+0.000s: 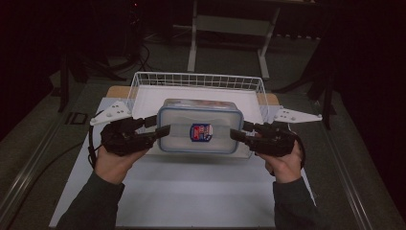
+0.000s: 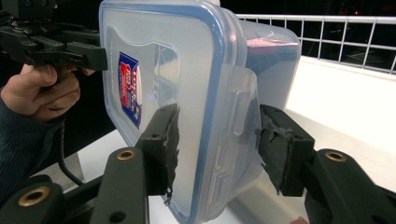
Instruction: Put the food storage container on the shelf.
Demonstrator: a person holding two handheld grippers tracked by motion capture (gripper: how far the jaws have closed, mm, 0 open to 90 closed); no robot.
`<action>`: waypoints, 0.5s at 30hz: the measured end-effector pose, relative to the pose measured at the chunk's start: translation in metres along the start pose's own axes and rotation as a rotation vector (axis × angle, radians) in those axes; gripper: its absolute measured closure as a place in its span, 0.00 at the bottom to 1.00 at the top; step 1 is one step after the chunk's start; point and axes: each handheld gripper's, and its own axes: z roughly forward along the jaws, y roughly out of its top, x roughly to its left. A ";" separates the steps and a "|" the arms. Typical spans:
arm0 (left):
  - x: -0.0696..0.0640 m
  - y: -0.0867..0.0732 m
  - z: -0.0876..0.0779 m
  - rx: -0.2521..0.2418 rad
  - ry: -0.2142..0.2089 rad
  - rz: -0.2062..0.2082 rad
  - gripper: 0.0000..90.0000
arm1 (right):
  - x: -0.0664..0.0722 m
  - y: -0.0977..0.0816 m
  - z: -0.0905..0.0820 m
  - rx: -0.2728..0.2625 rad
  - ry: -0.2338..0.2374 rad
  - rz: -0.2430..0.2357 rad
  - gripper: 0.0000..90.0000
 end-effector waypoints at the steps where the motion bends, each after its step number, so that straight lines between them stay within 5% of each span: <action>1: 0.001 0.001 0.000 -0.002 0.001 0.002 0.57 | -0.001 0.001 0.000 -0.001 -0.001 -0.001 0.55; 15: 0.018 0.011 0.010 -0.022 0.002 -0.007 0.57 | -0.014 0.017 0.010 -0.012 -0.013 -0.005 0.55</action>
